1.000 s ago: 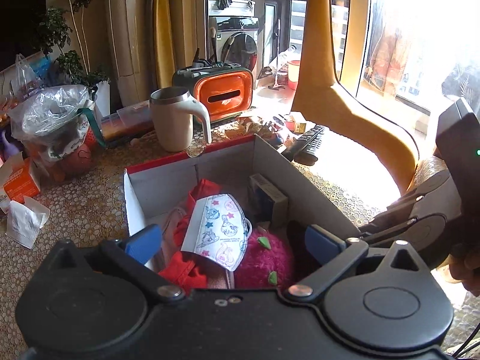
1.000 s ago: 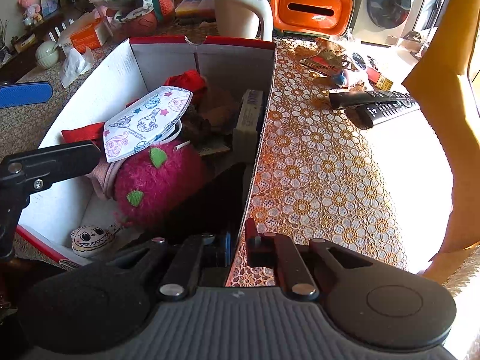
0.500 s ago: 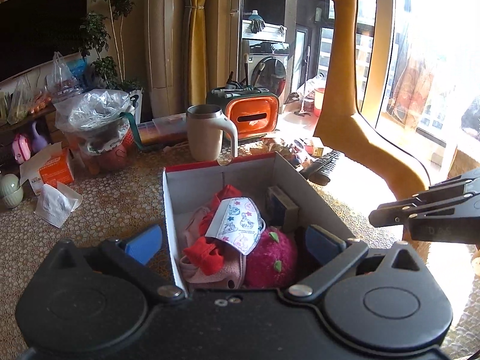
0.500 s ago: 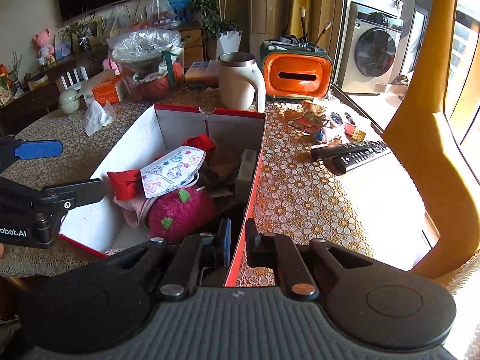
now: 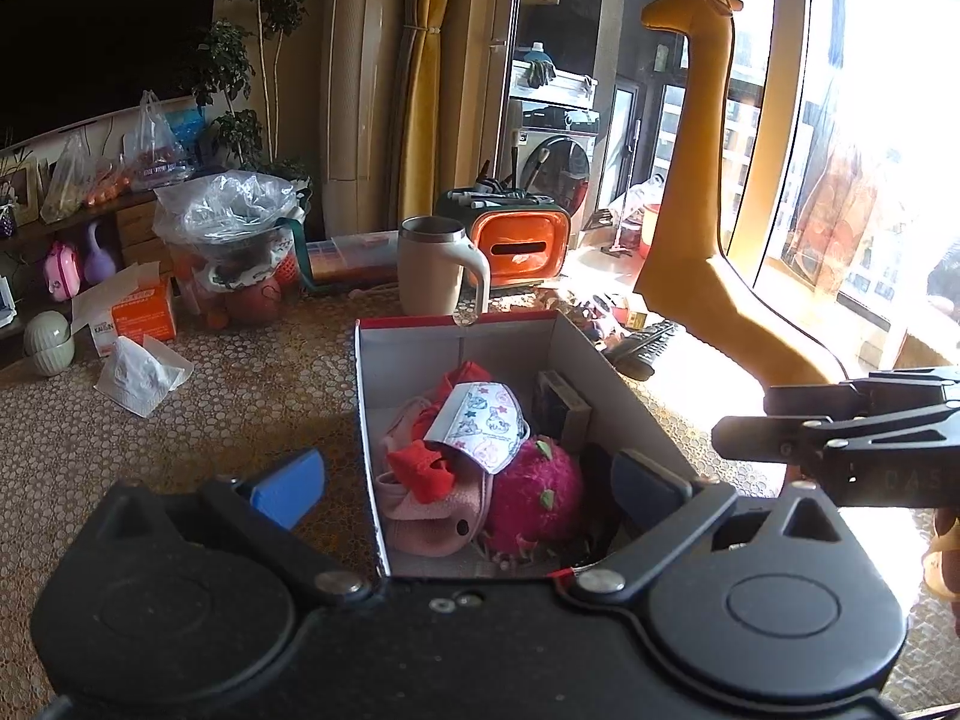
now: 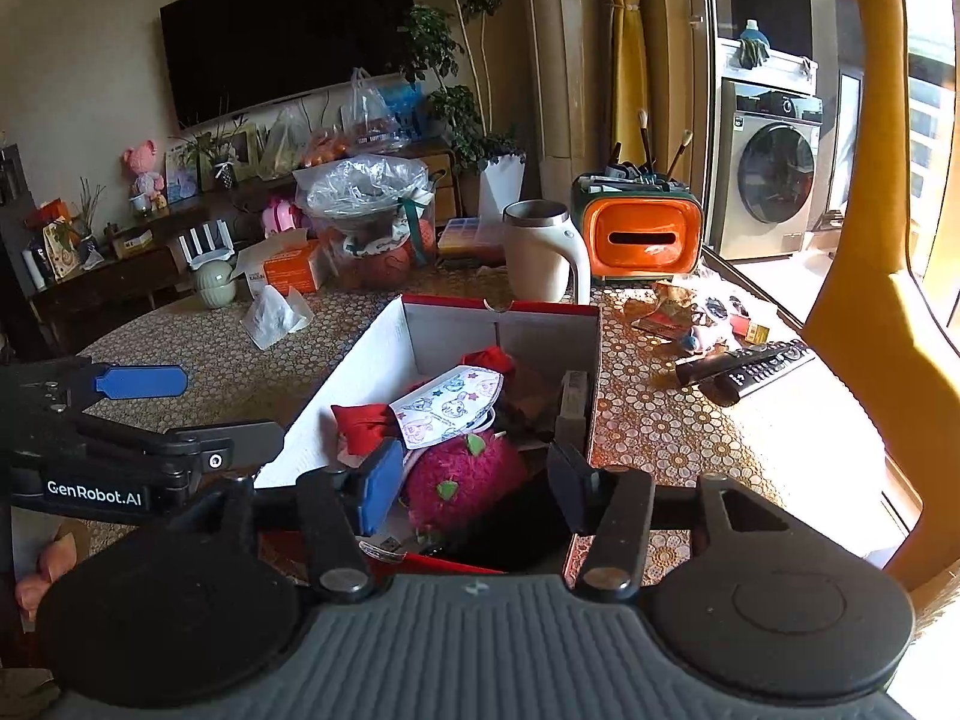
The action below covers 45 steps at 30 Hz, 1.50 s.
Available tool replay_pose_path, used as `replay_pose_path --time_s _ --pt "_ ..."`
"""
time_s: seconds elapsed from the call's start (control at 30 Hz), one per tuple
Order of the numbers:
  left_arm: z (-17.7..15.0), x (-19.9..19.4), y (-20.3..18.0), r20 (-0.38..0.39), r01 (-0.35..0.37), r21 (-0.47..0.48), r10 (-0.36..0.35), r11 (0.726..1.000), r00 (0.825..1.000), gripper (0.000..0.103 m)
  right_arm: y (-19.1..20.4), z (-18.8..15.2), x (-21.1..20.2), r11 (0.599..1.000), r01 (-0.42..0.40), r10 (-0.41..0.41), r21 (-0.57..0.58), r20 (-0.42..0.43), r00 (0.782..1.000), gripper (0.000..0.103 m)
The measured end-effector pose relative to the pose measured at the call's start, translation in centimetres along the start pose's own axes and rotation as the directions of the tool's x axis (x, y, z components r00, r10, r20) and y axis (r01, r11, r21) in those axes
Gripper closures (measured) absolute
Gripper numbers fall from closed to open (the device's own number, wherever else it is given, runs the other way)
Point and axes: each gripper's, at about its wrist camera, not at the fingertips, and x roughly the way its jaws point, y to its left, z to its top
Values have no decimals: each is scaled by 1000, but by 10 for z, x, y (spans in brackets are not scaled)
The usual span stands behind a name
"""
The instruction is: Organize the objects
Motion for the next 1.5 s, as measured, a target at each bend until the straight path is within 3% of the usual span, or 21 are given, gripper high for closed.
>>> replay_pose_path --time_s 0.13,0.27,0.57,0.97,1.5 --pt "-4 -4 1 -5 14 -5 -14 1000 1000 1 2 -4 -4 1000 -5 5 8 17 1000 39" --pt "-8 -6 4 -5 21 -16 -21 1000 1000 1 6 -9 -7 1000 -22 22 14 27 999 23" --pt "-17 0 16 -41 15 -71 -18 997 999 1 20 -17 -6 1000 -22 23 -22 56 998 3" --pt "-22 -5 20 -14 1 -105 -3 995 1000 1 12 -26 3 997 28 -30 70 20 999 0" --pt "-27 -2 21 -32 -3 -99 0 995 999 1 15 -30 9 994 75 -76 83 4 997 0"
